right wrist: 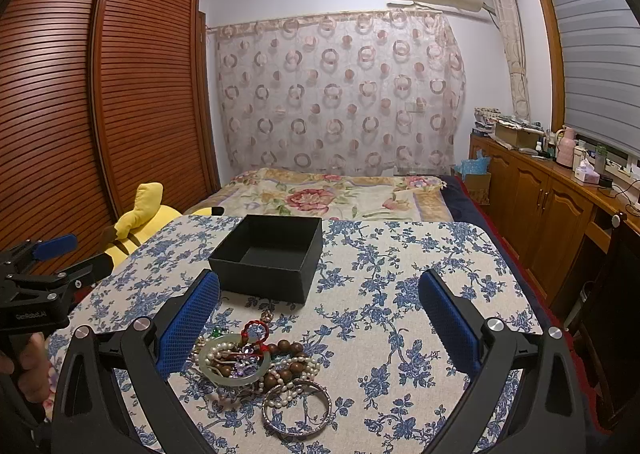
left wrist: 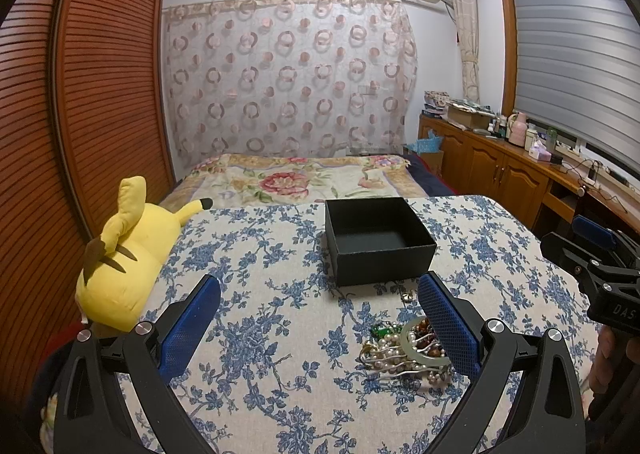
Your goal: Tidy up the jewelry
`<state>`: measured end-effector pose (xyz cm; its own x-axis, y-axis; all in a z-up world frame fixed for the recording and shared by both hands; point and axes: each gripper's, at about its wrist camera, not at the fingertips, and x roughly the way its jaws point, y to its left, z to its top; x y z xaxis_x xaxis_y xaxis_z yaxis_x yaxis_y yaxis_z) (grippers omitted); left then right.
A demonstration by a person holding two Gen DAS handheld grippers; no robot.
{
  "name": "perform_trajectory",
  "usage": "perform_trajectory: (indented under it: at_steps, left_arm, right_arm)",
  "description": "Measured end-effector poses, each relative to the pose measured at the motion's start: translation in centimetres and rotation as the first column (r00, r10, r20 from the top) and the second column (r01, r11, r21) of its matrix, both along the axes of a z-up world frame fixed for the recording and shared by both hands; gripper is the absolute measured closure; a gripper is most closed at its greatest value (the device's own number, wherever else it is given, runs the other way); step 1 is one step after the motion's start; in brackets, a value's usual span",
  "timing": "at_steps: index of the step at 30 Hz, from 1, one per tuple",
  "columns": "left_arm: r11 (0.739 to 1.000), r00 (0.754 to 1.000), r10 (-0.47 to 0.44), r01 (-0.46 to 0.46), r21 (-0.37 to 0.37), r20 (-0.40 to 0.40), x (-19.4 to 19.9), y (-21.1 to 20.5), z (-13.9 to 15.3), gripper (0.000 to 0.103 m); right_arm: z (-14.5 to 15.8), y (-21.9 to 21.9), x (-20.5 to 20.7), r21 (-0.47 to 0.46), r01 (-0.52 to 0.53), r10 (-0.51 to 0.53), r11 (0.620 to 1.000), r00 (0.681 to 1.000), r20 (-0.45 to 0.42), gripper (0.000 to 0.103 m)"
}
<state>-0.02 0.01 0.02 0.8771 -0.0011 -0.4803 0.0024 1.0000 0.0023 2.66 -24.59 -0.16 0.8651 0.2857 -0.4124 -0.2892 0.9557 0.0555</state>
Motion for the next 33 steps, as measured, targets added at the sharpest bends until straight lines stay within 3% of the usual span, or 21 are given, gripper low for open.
perform_trajectory:
  at_steps: [33]
  left_arm:
    - [1.0, 1.0, -0.002, 0.002, -0.002, 0.003, 0.18, -0.43, 0.8, 0.007]
  right_arm:
    - [0.01, 0.01, 0.03, 0.001, 0.0, 0.0, 1.0, 1.0, 0.001, 0.002]
